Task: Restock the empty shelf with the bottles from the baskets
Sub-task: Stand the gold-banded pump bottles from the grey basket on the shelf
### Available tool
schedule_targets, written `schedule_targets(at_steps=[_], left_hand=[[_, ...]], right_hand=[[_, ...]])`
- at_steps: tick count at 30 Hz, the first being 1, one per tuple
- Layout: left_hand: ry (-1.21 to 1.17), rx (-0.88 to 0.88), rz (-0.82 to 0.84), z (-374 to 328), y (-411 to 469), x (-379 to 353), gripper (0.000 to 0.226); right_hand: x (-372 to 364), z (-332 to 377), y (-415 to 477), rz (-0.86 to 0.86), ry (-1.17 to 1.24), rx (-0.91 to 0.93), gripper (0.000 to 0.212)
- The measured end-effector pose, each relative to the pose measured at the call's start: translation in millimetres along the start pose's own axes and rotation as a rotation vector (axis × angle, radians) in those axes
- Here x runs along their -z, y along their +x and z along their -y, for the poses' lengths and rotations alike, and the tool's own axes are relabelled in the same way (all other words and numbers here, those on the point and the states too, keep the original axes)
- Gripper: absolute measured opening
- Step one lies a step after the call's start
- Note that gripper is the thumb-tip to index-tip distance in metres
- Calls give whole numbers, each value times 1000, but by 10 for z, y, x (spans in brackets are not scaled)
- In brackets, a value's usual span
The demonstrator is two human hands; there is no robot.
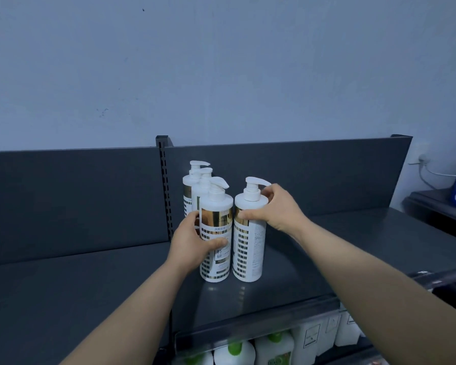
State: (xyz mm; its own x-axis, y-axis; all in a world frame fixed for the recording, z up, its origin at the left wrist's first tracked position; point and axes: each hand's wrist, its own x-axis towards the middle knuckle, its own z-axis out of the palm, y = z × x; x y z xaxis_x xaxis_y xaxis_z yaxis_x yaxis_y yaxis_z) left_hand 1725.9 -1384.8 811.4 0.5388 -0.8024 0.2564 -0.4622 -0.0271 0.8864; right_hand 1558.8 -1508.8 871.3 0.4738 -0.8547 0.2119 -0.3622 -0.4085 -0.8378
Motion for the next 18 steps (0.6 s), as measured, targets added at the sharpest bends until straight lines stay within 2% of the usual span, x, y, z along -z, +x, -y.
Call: schedule_targets(at_steps=[4, 8, 12, 18], left_hand=[[53, -5, -22, 4, -19, -70, 55], [90, 43, 31, 23, -85, -12, 51], [191, 57, 42, 69, -198, 115, 56], [202, 26, -10, 62, -437, 249, 39]], right_hand=[[-32, -14, -83, 9, 56, -24, 64], [103, 37, -211, 99, 78, 13, 44], [140, -9, -345, 187, 131, 15, 53], [51, 39, -501, 322, 248, 46, 56]])
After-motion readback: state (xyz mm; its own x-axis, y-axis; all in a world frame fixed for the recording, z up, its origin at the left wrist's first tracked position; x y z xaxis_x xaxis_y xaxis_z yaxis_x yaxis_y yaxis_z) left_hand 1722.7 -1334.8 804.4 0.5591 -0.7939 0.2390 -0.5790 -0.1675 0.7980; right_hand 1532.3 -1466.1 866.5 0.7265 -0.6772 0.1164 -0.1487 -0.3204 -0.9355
